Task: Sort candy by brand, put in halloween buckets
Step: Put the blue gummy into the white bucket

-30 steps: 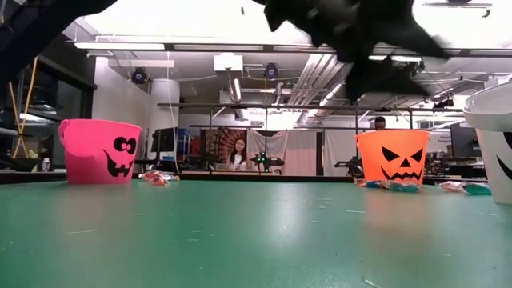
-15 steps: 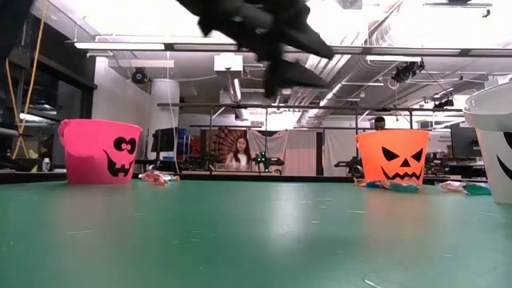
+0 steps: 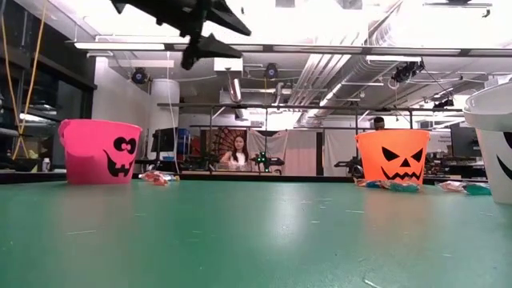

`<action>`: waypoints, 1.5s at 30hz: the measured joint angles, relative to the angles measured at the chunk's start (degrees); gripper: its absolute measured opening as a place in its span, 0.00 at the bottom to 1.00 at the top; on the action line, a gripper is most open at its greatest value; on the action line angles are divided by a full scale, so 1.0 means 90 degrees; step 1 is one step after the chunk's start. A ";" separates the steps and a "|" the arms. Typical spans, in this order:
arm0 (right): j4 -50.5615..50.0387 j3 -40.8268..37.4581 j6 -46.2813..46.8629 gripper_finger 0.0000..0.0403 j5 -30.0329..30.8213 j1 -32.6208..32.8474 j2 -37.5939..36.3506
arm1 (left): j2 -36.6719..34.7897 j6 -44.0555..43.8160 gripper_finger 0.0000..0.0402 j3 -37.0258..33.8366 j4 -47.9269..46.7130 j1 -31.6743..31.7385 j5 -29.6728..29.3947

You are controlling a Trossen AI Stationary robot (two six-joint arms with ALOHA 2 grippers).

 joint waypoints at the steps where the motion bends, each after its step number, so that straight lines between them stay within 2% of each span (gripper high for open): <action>1: -0.0081 0.0000 -0.0413 0.62 -0.0042 -0.0055 0.0173 | -0.0042 -0.0064 0.51 -0.0031 -0.0028 0.0000 -0.0003; 6: -0.0157 0.0000 -0.1874 0.64 -0.0428 -0.0325 0.0939 | -0.0076 -0.0158 0.51 -0.0037 -0.0315 -0.0030 0.0093; 11: -0.0442 0.0000 -0.2466 0.63 -0.0595 -0.0427 0.1531 | -0.0076 -0.0060 0.51 -0.0037 -0.0326 -0.0109 0.0106; 16: -0.0577 -0.0081 -0.2596 0.63 -0.0591 -0.0423 0.1838 | -0.0076 -0.0046 0.51 -0.0037 -0.0334 -0.0134 0.0095; 20: -0.0416 -0.0495 -0.2323 0.63 -0.0525 -0.0398 0.1861 | -0.0076 -0.0031 0.51 -0.0037 -0.0341 -0.0134 0.0073; 24: -0.0353 -0.0723 -0.2023 0.62 -0.0113 -0.0398 0.1866 | -0.0076 0.0126 0.51 -0.0037 -0.0340 -0.0134 0.0067; 27: -0.0262 -0.0733 -0.1933 0.55 0.0010 -0.0398 0.1866 | -0.0076 0.0136 0.51 -0.0037 -0.0338 -0.0132 0.0056; 29: -0.0190 -0.0725 -0.1934 0.46 0.0011 -0.0398 0.1866 | -0.0076 0.0136 0.51 -0.0037 -0.0339 -0.0129 0.0041; 34: -0.0143 -0.0436 -0.2195 0.09 0.0044 -0.0398 0.1836 | -0.0076 0.0136 0.51 -0.0037 -0.0345 -0.0129 -0.0016; 35: -0.0150 -0.0338 -0.2268 0.05 0.0089 -0.0423 0.1805 | -0.0075 0.0136 0.51 -0.0037 -0.0345 -0.0129 -0.0023; 39: -0.0466 0.0106 -0.2377 0.05 0.0752 -0.0586 0.1479 | -0.0074 0.0136 0.51 -0.0037 -0.0373 -0.0129 -0.0134; 41: -0.0704 0.0226 -0.2184 0.02 0.1172 -0.0705 0.1169 | -0.0074 0.0136 0.51 -0.0037 -0.0389 -0.0129 -0.0171; 45: -0.1302 0.0202 -0.0789 0.02 0.2047 -0.0874 0.0197 | -0.0071 0.0136 0.51 -0.0037 -0.0398 -0.0129 -0.0176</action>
